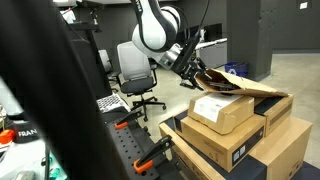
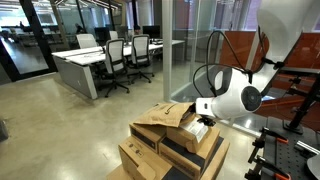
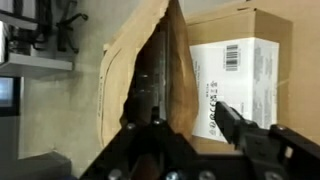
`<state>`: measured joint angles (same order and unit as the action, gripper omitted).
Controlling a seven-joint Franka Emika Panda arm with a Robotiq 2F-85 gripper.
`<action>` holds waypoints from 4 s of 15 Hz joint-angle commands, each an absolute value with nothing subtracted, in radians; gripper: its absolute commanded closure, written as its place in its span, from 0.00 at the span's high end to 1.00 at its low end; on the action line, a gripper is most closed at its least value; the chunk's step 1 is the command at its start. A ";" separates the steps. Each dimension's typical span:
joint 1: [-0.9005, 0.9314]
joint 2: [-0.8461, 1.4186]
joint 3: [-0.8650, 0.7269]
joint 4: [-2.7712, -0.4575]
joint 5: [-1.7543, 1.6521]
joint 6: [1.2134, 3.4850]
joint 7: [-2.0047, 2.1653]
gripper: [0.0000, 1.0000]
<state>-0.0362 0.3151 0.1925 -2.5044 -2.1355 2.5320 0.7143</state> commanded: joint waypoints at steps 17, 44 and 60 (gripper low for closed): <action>-0.040 0.340 0.199 -2.483 -2.137 2.517 0.727 0.55; -0.053 0.385 0.201 -2.441 -2.145 2.491 0.724 0.53; -0.051 0.383 0.204 -2.446 -2.150 2.482 0.736 0.52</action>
